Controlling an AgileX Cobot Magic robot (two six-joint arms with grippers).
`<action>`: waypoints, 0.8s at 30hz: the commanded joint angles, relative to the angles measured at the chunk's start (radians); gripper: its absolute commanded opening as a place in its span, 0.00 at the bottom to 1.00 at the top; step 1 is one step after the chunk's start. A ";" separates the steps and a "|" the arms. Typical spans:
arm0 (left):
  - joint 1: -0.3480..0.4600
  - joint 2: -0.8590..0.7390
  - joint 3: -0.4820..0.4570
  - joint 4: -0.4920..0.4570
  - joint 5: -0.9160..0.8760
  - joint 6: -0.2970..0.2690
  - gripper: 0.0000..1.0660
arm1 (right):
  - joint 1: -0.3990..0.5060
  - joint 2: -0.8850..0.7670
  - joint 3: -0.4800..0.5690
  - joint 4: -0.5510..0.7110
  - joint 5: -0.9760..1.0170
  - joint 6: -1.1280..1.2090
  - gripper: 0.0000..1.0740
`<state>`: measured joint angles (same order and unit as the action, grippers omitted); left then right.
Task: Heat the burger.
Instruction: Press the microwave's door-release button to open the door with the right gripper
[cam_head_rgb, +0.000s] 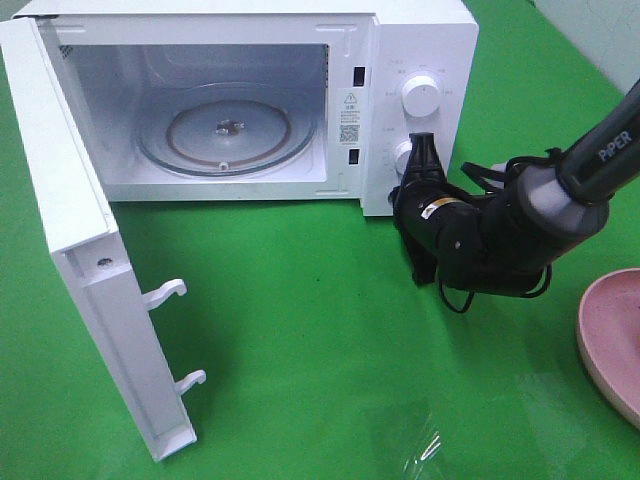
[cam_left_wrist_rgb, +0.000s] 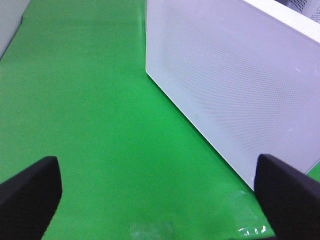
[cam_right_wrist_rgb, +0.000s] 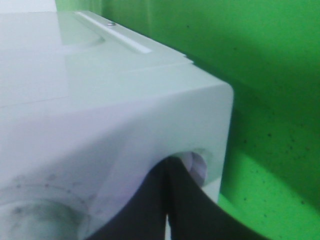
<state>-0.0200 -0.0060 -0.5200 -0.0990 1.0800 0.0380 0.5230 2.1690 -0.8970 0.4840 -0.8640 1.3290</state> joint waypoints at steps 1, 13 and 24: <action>0.000 -0.014 0.004 -0.001 -0.011 -0.004 0.91 | -0.029 -0.048 0.000 -0.023 -0.097 0.002 0.00; 0.000 -0.014 0.004 -0.001 -0.011 -0.004 0.91 | -0.029 -0.204 0.159 -0.164 0.156 -0.020 0.00; 0.000 -0.014 0.004 -0.001 -0.011 -0.004 0.91 | -0.032 -0.363 0.161 -0.201 0.460 -0.383 0.00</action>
<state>-0.0200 -0.0060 -0.5200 -0.0990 1.0800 0.0380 0.4970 1.8230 -0.7370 0.3010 -0.4290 0.9880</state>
